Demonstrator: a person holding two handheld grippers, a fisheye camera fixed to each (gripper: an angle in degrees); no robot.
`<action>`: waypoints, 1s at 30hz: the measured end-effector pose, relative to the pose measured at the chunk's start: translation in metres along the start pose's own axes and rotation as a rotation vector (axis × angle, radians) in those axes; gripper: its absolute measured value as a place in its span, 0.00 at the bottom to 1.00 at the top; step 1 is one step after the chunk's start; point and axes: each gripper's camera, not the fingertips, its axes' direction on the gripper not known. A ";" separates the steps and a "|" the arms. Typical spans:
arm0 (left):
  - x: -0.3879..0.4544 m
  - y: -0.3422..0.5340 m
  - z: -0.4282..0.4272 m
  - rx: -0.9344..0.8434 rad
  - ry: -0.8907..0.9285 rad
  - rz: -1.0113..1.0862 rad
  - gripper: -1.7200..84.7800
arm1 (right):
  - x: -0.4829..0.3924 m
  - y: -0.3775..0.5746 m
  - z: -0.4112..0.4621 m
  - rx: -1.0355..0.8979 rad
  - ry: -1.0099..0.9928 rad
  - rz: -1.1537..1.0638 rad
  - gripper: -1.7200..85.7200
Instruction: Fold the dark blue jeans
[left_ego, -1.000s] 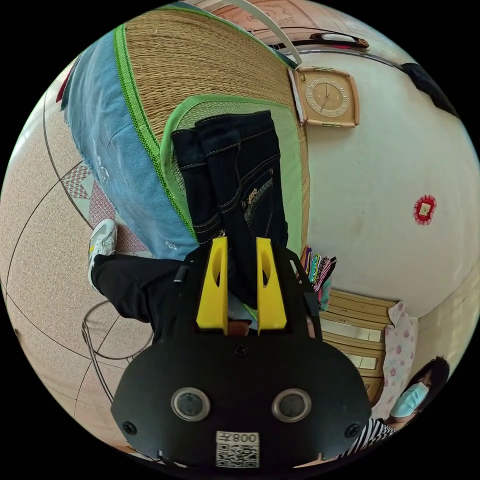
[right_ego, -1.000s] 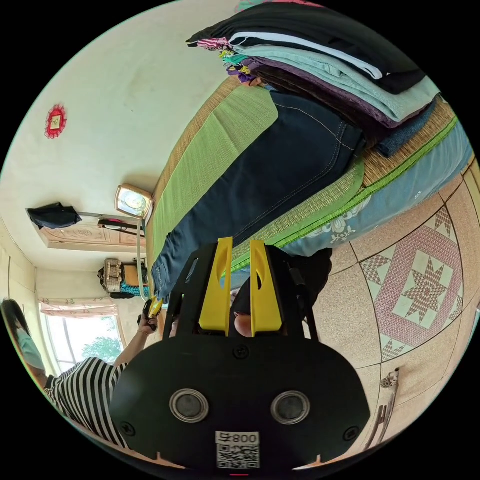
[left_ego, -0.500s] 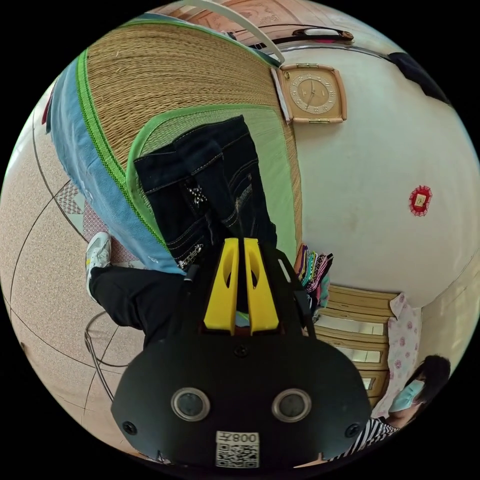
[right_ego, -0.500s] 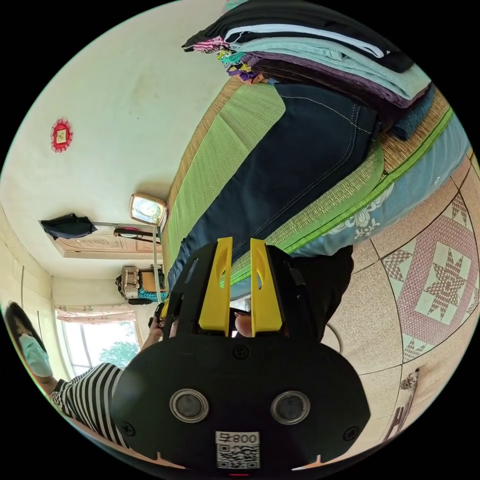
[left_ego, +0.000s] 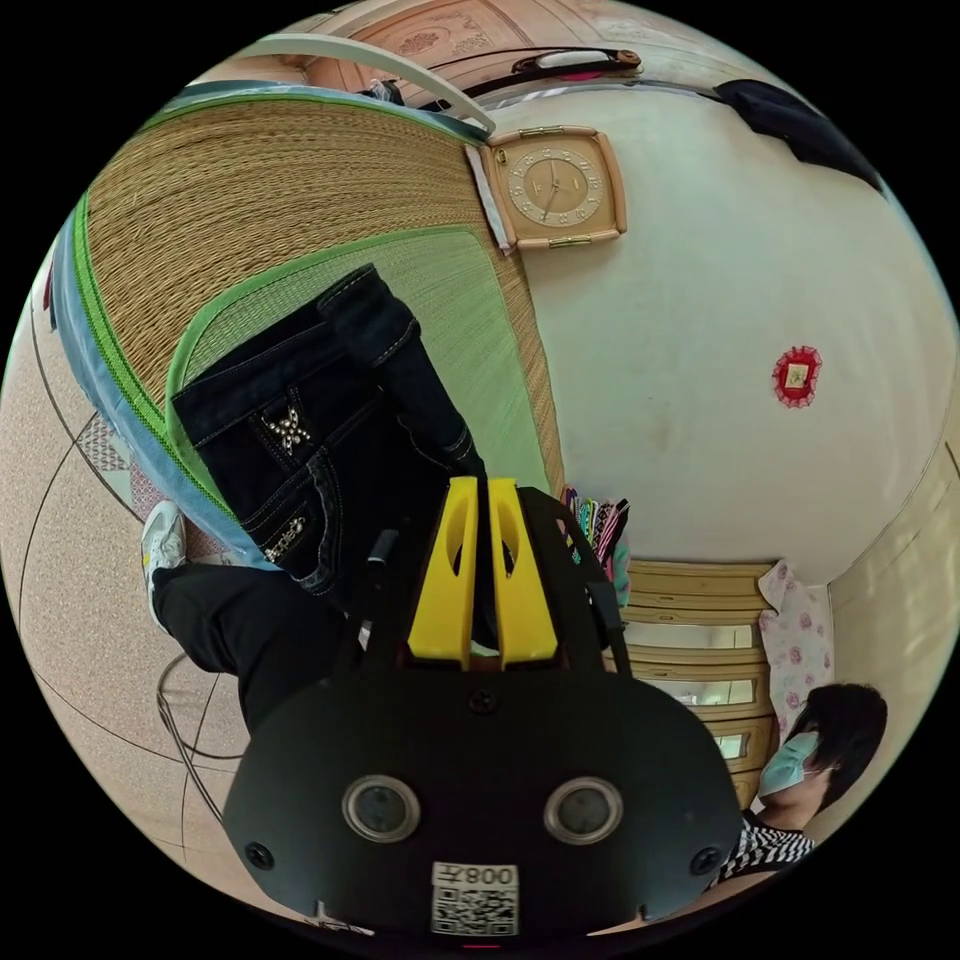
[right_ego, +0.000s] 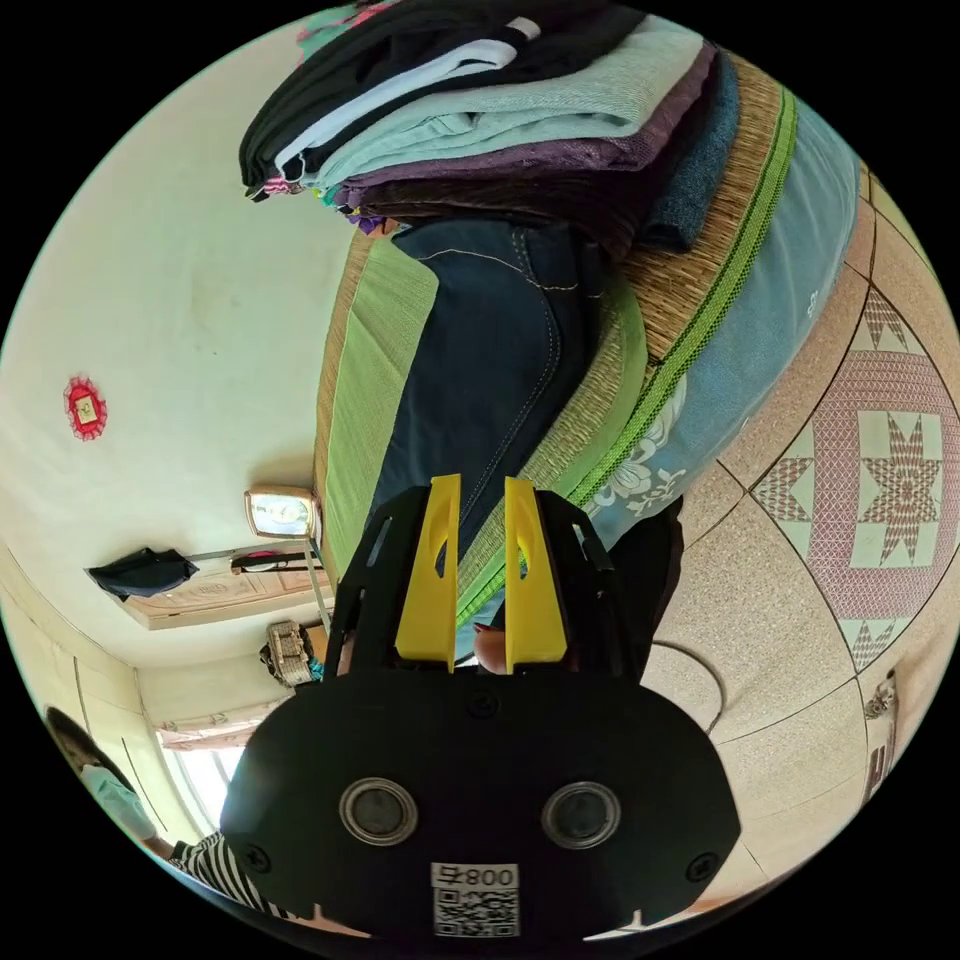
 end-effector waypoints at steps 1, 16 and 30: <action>0.003 0.000 0.000 -0.001 0.000 0.004 0.04 | 0.001 -0.001 0.001 -0.003 -0.001 0.006 0.11; 0.060 -0.004 0.004 -0.010 0.022 0.035 0.04 | -0.021 -0.004 0.042 -0.130 -0.132 -0.035 0.12; 0.099 -0.008 0.015 -0.009 0.013 0.034 0.04 | -0.061 -0.029 0.053 -0.102 -0.200 -0.031 0.10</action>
